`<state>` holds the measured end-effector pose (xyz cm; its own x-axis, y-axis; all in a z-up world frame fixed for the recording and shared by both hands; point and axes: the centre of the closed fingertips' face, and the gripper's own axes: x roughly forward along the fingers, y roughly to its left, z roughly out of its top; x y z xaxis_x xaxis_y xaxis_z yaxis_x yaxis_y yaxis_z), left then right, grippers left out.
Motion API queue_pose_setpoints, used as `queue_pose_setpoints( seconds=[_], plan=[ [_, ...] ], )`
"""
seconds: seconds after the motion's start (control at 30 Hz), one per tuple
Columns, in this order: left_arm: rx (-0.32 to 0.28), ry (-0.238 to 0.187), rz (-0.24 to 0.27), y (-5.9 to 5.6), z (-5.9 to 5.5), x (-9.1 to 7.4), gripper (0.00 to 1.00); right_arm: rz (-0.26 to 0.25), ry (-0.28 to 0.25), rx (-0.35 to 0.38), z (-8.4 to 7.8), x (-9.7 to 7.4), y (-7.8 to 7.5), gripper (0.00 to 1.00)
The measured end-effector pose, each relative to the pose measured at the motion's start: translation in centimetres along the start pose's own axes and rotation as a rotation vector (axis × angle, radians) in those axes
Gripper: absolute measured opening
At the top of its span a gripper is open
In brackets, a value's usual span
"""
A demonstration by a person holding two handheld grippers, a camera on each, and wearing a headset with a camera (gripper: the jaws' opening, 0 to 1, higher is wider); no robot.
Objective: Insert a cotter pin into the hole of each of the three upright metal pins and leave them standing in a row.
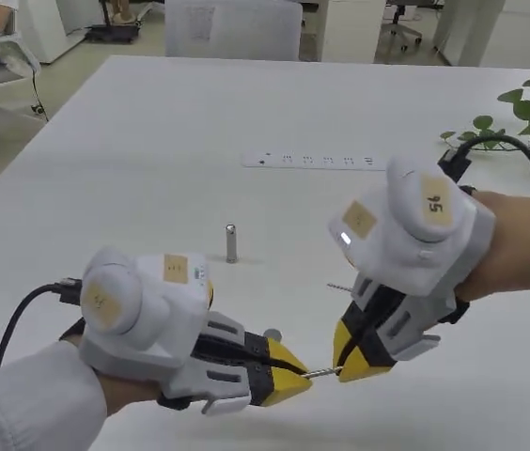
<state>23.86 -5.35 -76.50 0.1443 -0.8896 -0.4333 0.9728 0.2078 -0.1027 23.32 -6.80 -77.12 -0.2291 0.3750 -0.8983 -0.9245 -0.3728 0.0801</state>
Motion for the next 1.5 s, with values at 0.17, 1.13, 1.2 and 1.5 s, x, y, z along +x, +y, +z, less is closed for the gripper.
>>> queue_pose_setpoints(
  seconds=[0.17, 1.13, 1.2, 1.5],
  plan=[
    [-0.005, -0.009, 0.013, 0.3, 0.2, -0.2, 0.0, -0.039, -0.023, 0.023, -0.1, -0.2, -0.6, 0.03],
    [-0.052, 0.003, 0.092, 2.0, -3.0, -1.9, 0.08, -0.121, -0.031, 0.094, -1.7, -0.1, -1.6, 0.03],
    [-0.063, 0.022, 0.101, 2.3, -3.9, -2.1, 0.09, -0.126, -0.026, 0.104, -2.1, -0.1, -1.7, 0.03],
    [-0.065, 0.05, 0.258, 6.4, -6.5, -2.4, 0.23, -0.164, -0.011, 0.172, -3.6, -0.1, -2.7, 0.03]
  ],
)
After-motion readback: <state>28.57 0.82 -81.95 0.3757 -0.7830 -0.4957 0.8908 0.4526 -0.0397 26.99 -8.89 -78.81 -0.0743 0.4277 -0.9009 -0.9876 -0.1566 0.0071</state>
